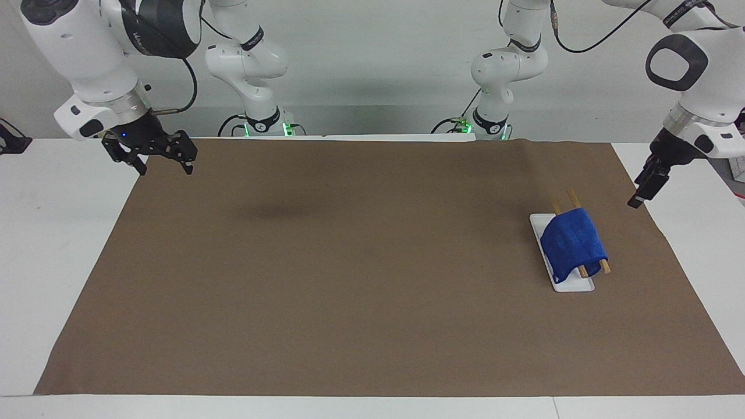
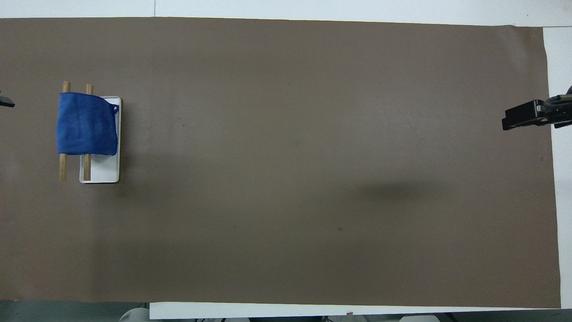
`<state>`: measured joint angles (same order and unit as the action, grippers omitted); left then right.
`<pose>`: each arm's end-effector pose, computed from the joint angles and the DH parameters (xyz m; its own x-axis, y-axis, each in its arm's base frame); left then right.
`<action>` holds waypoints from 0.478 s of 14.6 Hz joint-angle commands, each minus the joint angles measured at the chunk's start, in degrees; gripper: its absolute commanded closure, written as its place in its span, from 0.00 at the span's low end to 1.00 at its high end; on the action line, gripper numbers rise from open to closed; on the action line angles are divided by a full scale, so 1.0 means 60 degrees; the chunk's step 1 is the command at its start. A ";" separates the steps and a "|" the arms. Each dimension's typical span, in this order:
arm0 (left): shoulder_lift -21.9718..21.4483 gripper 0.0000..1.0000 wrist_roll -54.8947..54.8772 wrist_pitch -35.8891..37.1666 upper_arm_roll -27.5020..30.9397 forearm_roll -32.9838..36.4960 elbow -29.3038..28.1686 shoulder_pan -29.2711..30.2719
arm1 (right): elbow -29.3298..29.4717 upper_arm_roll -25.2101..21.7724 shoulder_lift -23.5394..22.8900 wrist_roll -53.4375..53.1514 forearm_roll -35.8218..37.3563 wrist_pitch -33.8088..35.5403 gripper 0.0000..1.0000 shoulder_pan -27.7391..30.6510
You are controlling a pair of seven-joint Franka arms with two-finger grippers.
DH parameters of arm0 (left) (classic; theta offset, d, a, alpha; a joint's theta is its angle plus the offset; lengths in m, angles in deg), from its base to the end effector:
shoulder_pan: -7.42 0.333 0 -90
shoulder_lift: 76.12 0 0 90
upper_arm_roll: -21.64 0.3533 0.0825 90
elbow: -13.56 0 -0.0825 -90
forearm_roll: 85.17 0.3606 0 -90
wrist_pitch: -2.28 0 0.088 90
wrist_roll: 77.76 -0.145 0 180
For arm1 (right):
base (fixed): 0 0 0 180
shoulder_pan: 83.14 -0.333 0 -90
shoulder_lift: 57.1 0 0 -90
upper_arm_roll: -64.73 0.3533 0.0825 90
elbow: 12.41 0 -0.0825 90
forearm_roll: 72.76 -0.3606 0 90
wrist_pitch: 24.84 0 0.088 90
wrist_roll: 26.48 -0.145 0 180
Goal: Right arm passes towel to left arm to hang
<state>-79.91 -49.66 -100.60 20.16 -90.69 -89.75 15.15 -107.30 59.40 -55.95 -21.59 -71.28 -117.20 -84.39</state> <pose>0.5229 0.0451 0.5736 0.8146 0.5799 0.0069 0.5758 -0.8102 0.1093 0.5235 -0.0415 0.5996 0.9995 0.0153 -0.0261 0.0158 -0.9996 0.0218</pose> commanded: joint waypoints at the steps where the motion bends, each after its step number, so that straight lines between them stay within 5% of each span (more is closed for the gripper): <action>1: 0.0251 0.00 -0.1091 0.2095 -0.0002 0.0581 0.1380 -0.0671 | -0.0138 0.0039 0.0262 0.0021 -0.0028 -0.0003 0.00 0.0018; 7: 0.0573 0.00 -0.2443 0.4547 -0.0061 0.0861 0.2877 -0.1783 | -0.0182 0.0024 0.0292 0.0035 -0.0028 0.0085 0.00 0.0106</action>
<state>-79.26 -62.76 -76.86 19.36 -86.93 -76.22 7.09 -107.37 59.41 -55.24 -21.59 -71.28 -117.11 -84.35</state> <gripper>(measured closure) 0.000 0.000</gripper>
